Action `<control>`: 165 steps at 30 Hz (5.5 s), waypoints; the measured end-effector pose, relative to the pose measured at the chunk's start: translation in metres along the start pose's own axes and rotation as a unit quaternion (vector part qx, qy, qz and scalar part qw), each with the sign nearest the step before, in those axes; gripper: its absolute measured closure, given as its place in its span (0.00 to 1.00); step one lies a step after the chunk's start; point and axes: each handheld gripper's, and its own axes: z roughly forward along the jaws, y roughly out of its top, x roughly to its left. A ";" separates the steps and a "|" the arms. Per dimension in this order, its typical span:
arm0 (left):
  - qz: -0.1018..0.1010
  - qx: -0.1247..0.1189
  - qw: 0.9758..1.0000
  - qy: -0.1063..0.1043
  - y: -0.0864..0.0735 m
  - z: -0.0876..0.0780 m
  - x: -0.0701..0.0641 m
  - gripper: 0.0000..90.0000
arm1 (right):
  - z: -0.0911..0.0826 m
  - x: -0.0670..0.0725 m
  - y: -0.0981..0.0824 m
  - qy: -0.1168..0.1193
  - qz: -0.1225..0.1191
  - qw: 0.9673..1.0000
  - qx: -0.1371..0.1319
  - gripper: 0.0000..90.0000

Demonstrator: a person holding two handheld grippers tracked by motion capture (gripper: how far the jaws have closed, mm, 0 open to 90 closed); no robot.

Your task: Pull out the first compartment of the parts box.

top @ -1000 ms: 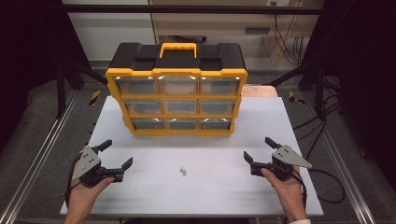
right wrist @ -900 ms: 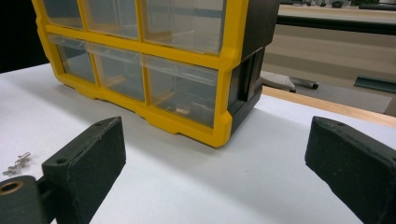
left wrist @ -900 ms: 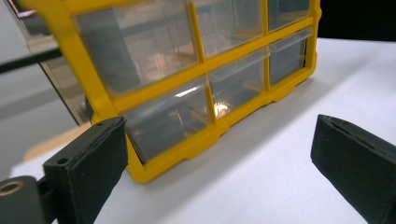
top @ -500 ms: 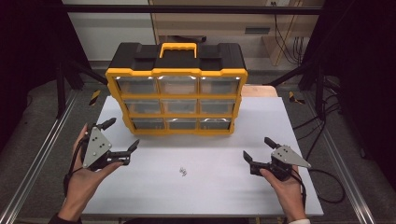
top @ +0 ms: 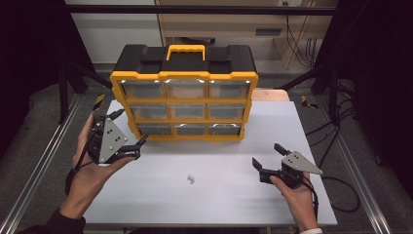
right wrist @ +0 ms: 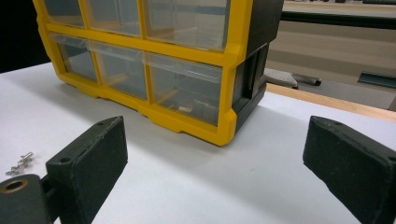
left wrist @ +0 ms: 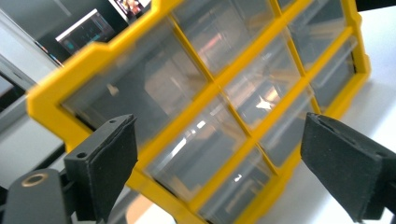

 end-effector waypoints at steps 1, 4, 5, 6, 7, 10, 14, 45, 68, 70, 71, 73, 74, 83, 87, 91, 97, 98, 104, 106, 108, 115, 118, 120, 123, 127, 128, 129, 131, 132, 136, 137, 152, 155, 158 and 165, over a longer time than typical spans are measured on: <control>0.006 0.000 1.000 0.002 0.005 0.002 0.001 0.11 | 0.001 0.000 0.000 0.000 0.001 1.000 -0.004 0.07; 0.022 0.004 1.000 0.008 0.012 0.009 0.003 0.11 | 0.001 0.000 0.000 0.002 0.005 1.000 -0.006 0.07; 0.027 0.006 1.000 0.010 0.013 0.011 0.003 0.11 | 0.001 0.000 0.000 0.002 0.005 1.000 -0.006 0.07; 0.037 0.010 0.999 0.015 0.015 0.014 0.003 0.11 | 0.002 0.000 0.000 0.002 0.004 1.000 -0.004 0.07; 0.046 0.014 0.999 0.016 0.017 0.016 0.003 0.11 | 0.001 0.000 -0.001 0.003 0.004 1.000 -0.002 0.07; 0.079 0.022 0.996 0.032 0.020 0.020 0.000 0.11 | 0.002 0.001 -0.001 0.004 0.000 1.000 -0.001 0.06; 0.092 0.025 0.995 0.041 0.022 0.023 -0.001 0.12 | 0.002 0.002 0.000 0.008 -0.002 1.000 -0.001 0.06; 0.159 0.042 0.982 0.093 0.025 0.040 -0.004 0.17 | 0.003 0.002 -0.001 0.009 -0.017 1.000 0.005 0.07; 0.224 0.047 0.962 0.151 0.021 0.057 -0.006 0.20 | 0.005 0.004 -0.001 0.011 -0.027 1.000 0.011 0.07; 0.232 0.048 0.959 0.158 0.022 0.059 -0.006 0.22 | 0.005 0.004 -0.001 0.011 -0.027 1.000 0.011 0.07; 0.236 0.047 0.957 0.163 0.021 0.060 -0.006 0.23 | 0.005 0.004 -0.001 0.011 -0.027 1.000 0.011 0.07; 0.246 0.049 0.953 0.171 0.021 0.061 -0.006 0.24 | 0.005 0.004 -0.001 0.011 -0.028 0.999 0.011 0.07; 0.257 0.060 0.949 0.175 0.021 0.061 -0.006 0.25 | 0.005 0.004 -0.001 0.011 -0.027 0.999 0.011 0.07; 0.280 0.075 0.938 0.192 0.022 0.064 -0.007 0.28 | 0.005 0.004 -0.001 0.010 -0.028 0.999 0.012 0.07; 0.291 0.068 0.933 0.200 0.021 0.066 -0.007 0.28 | 0.005 0.004 -0.001 0.011 -0.025 1.000 0.011 0.07; 0.300 0.073 0.929 0.206 0.023 0.066 -0.007 0.29 | 0.005 0.004 -0.002 0.011 -0.025 1.000 0.011 0.07; 0.308 0.072 0.924 0.214 0.021 0.069 -0.007 0.30 | 0.005 0.003 -0.002 0.010 -0.020 1.000 0.008 0.07; 0.310 0.071 0.924 0.215 0.021 0.069 -0.007 0.30 | 0.005 0.003 -0.002 0.010 -0.020 1.000 0.010 0.07; 0.319 0.076 0.918 0.222 0.020 0.070 -0.008 0.34 | 0.005 0.002 -0.002 0.009 -0.014 1.000 0.009 0.07; 0.319 0.075 0.918 0.224 0.020 0.070 -0.008 0.34 | 0.004 0.002 -0.002 0.009 -0.014 1.000 0.009 0.07; 0.320 0.072 0.917 0.227 0.019 0.071 -0.008 0.34 | 0.004 0.002 -0.002 0.011 -0.013 1.000 0.008 0.07; 0.320 0.070 0.915 0.237 0.017 0.071 -0.006 0.35 | 0.005 0.002 -0.002 0.009 -0.018 1.000 0.008 0.06; 0.320 0.070 0.913 0.242 0.017 0.071 -0.006 0.35 | 0.005 0.002 -0.002 0.009 -0.018 1.000 0.010 0.06; 0.323 0.069 0.911 0.245 0.017 0.072 -0.007 0.35 | 0.005 0.002 -0.002 0.009 -0.018 1.000 0.010 0.06; 0.328 0.071 0.909 0.248 0.017 0.072 -0.007 0.35 | 0.005 0.002 -0.002 0.009 -0.018 1.000 0.010 0.06; 0.327 0.072 0.908 0.253 0.018 0.071 -0.007 0.36 | 0.005 0.003 -0.003 0.009 -0.018 1.000 0.011 0.06; 0.325 0.073 0.908 0.253 0.018 0.072 -0.007 0.36 | 0.004 0.003 -0.002 0.008 -0.018 1.000 0.012 0.06; 0.329 0.071 0.906 0.255 0.017 0.072 -0.007 0.36 | 0.005 0.003 -0.003 0.009 -0.018 1.000 0.010 0.06; 0.329 0.068 0.907 0.256 0.016 0.073 -0.007 0.36 | 0.004 0.003 -0.002 0.008 -0.019 1.000 0.013 0.06; 0.329 0.068 0.906 0.258 0.017 0.074 -0.008 0.36 | 0.004 0.003 -0.002 0.008 -0.019 1.000 0.013 0.06; 0.339 0.062 0.901 0.264 0.017 0.074 -0.009 0.35 | 0.004 0.003 -0.002 0.009 -0.019 1.000 0.011 0.06; 0.337 0.066 0.902 0.262 0.017 0.075 -0.010 0.36 | 0.004 0.003 -0.002 0.009 -0.020 1.000 0.012 0.06; 0.341 0.064 0.898 0.270 0.016 0.077 -0.013 0.44 | 0.003 0.002 -0.002 0.007 -0.022 1.000 0.011 0.06; 0.342 0.058 0.897 0.273 0.015 0.077 -0.012 0.47 | 0.003 0.002 -0.002 0.007 -0.022 1.000 0.010 0.06; 0.342 0.058 0.897 0.274 0.014 0.077 -0.012 0.47 | 0.003 0.002 -0.002 0.007 -0.023 1.000 0.011 0.06; 0.356 0.063 0.892 0.272 0.010 0.081 -0.012 0.54 | 0.003 0.002 -0.002 0.007 -0.024 1.000 0.012 0.07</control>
